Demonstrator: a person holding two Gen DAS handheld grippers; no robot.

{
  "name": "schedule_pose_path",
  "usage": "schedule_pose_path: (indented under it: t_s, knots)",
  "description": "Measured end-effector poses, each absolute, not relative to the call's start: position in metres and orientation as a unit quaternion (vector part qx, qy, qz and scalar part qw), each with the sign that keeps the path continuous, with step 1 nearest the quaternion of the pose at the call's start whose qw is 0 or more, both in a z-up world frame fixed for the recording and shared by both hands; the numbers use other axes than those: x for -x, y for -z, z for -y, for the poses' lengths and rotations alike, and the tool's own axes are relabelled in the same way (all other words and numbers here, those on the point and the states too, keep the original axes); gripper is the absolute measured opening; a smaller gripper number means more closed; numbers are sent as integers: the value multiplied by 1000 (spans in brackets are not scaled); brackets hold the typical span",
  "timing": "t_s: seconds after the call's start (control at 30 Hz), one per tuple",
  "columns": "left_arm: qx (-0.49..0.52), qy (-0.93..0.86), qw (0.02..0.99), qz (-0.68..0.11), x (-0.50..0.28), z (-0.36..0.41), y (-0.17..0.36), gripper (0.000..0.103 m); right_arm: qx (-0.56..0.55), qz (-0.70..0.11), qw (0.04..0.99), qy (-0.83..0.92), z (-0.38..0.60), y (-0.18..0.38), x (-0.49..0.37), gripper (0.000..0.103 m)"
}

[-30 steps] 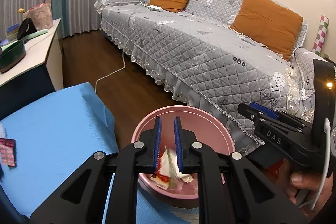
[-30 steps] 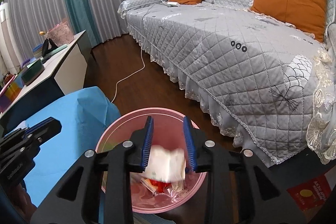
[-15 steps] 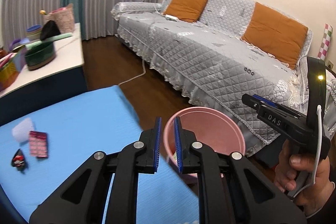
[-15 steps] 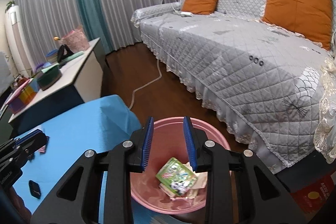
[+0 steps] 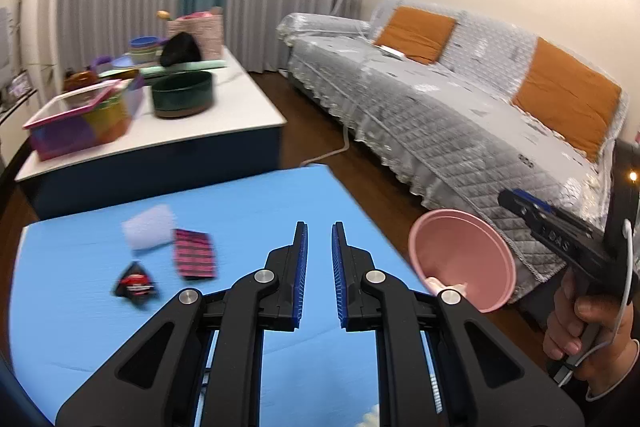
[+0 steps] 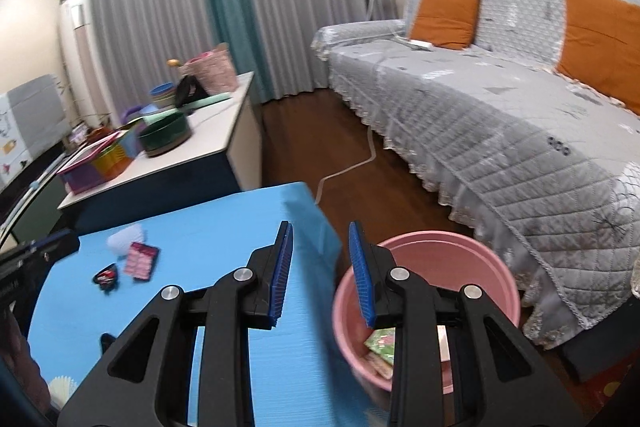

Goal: Collect trash
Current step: 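Move both open grippers back over the table trash, then grasp the black elastic band with the right gripper while the left gripper grasps the black-and-red wrapper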

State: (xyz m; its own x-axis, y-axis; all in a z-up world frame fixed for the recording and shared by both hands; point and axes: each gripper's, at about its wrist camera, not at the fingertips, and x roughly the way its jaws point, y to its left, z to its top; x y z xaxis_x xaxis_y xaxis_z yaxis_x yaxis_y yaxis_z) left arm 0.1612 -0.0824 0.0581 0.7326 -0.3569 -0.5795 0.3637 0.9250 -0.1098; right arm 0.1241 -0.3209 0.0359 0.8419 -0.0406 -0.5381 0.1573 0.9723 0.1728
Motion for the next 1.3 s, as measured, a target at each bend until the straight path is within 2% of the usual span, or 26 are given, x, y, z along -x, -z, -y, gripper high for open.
schedule_pose_path:
  t_s: [0.23,0.5,1.0,1.13,1.3]
  knots:
    - [16,145,941,-305,-165,17,-59,13,-95,-284,954,-14,266,-31,-129,30]
    - [70,88,940,-323,-170,-41,-31,13,-87,-303,944,-92,202,-12,-138,29]
    - [84,37,934,-346,-177,-98,-1,13,-24,-376,903,-208,86,53,-147,30]
    - [87,28,932,-352,-176,-109,6,13,-15,-396,889,-230,69,67,-150,43]
    - [94,21,928,-360,-181,-116,15,13,6,-425,874,-236,54,86,-153,42]
